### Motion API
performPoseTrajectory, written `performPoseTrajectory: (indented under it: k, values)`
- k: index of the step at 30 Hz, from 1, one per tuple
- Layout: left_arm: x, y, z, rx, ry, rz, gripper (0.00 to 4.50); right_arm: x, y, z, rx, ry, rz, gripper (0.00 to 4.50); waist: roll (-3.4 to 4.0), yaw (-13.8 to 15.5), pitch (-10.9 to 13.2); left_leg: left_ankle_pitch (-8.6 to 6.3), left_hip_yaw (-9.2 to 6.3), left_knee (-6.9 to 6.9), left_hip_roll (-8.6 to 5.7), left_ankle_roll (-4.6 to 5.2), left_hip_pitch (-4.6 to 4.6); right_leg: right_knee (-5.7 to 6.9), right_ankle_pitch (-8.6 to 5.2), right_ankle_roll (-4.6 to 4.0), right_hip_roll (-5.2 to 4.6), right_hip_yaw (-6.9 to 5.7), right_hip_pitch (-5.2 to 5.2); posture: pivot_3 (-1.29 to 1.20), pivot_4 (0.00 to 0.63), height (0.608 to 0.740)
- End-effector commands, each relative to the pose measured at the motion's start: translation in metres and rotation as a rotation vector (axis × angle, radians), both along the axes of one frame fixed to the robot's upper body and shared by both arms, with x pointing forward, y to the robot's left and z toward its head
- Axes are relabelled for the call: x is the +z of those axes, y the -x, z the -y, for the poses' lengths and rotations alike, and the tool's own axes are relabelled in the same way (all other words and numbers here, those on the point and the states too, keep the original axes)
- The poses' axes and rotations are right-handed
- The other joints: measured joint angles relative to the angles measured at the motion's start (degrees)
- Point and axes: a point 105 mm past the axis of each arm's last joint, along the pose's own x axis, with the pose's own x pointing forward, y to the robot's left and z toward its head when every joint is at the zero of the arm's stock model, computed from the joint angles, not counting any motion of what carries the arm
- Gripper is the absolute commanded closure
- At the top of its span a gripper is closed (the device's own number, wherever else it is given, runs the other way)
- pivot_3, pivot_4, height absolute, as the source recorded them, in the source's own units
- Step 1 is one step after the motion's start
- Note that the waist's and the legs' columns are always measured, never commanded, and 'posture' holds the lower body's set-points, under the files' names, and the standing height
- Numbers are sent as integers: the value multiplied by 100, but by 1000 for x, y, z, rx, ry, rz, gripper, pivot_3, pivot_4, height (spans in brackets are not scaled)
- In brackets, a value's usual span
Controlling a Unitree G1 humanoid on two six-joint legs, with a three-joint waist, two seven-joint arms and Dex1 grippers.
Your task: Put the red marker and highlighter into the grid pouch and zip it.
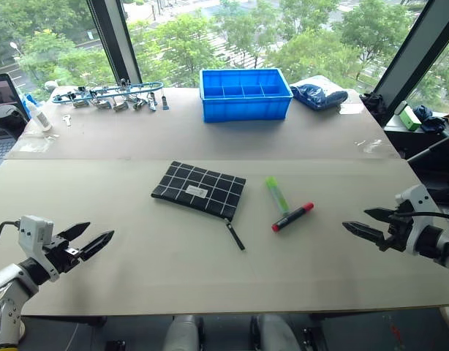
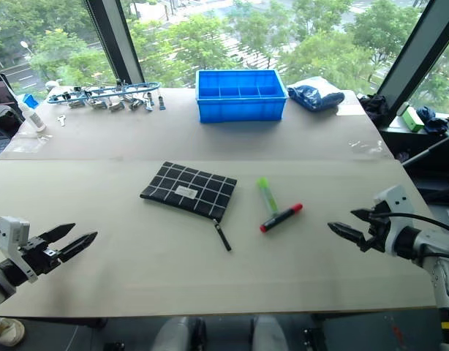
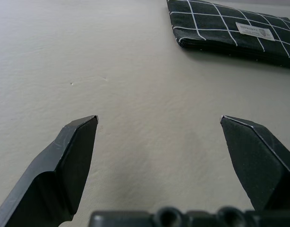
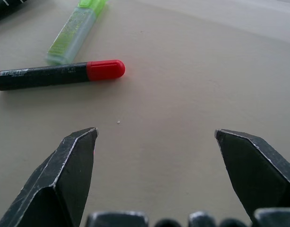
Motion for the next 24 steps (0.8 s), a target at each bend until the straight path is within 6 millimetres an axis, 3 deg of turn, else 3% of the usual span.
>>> performPoseTrajectory:
  k: [1,4,5,7,10,13,18,24]
  values:
    - [15,-6,1,-21,-27,37,0,13,-5,-4,10,11,68,78,0,2,0,0,0,0,0,0,0,0,0,0,0,0,0,0,150,740]
    - [22,-14,11,-94,2,57,0,18,-10,-11,12,-19,100,78,-1,6,0,0,-2,1,0,0,0,1,0,0,1,-3,1,0,150,740]
    - [26,-18,12,-123,26,74,0,24,-13,-12,4,-42,126,319,-1,9,0,1,-1,1,-1,-1,1,3,0,0,0,-2,2,0,150,740]
    - [34,-26,9,-145,-110,165,0,37,-20,-13,-17,-96,169,770,0,5,0,2,-1,2,-2,-3,1,6,0,0,2,-3,0,0,150,740]
    - [37,-30,13,-222,-279,244,0,52,-23,-22,20,-122,208,1784,0,-8,0,2,2,-1,-4,-4,1,3,0,-1,2,0,-1,0,150,740]
    - [40,-33,17,-274,-335,298,0,65,-24,-41,97,-119,240,2910,0,-22,0,1,9,-4,-2,-3,-2,-2,0,-1,1,1,-3,0,150,740]
    - [39,-38,20,-338,-424,319,0,69,-16,-101,313,-133,233,4452,0,-24,0,1,13,-3,2,-2,-3,1,0,-1,0,-3,-5,0,150,740]
    - [36,-50,28,-424,-516,339,0,54,-16,-193,575,-123,181,4452,0,-44,0,1,11,-1,3,-2,-7,5,0,-2,1,-5,-9,0,150,740]
